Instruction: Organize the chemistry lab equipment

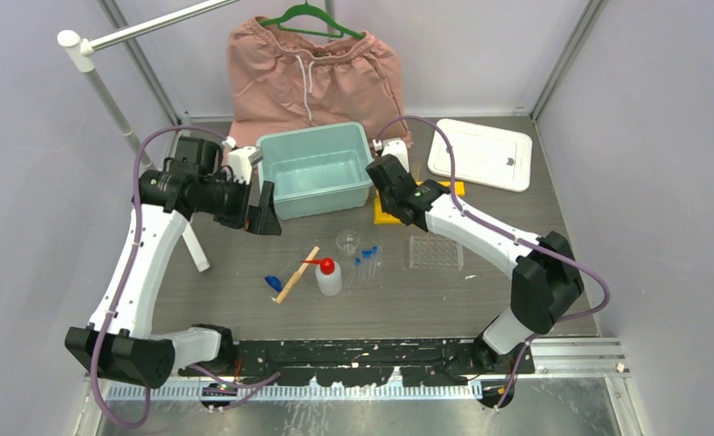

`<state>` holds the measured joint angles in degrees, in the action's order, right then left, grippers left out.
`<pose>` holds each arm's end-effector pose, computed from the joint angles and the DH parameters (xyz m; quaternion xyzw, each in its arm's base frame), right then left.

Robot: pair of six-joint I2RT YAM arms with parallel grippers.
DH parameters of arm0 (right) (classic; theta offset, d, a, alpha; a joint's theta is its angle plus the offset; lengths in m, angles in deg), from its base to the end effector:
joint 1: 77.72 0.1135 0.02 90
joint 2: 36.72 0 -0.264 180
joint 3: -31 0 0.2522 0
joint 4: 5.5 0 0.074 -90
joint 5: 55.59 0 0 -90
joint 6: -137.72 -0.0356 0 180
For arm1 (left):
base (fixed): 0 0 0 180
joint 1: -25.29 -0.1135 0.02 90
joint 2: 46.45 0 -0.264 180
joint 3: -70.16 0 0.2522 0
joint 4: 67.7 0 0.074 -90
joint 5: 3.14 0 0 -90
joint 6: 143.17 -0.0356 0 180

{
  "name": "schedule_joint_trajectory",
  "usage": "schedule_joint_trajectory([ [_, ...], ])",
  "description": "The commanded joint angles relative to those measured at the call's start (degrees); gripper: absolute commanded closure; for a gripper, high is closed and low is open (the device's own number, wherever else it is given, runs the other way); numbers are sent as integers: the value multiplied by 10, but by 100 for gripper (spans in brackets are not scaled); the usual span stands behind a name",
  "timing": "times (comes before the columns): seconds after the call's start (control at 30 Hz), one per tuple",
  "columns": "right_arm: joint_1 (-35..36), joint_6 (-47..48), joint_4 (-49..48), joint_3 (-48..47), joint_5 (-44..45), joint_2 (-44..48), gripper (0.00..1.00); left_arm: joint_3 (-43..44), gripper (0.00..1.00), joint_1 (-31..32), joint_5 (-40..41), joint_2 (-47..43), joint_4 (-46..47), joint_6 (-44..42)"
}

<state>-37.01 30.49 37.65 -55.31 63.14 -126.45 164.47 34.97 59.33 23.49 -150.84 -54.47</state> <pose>0.2710 0.2106 0.2860 -0.0932 0.8998 -0.0280 0.4252 0.2081 -0.0522 0.3753 0.1532 0.9250 -0.2476 0.2440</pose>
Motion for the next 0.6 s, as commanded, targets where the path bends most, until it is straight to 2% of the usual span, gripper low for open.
schedule_joint_trajectory([
  [0.0, -8, -10, -117, 33, 24, 33, 99, 16, 0, -3, 18, -15, -1, 1],
  [0.23, -17, -36, -198, 92, 21, 54, 99, 7, 0, -3, 24, -23, 0, -4],
  [0.57, -18, -41, -205, 86, 16, 55, 99, 3, 0, -3, 22, -38, 3, -8],
])
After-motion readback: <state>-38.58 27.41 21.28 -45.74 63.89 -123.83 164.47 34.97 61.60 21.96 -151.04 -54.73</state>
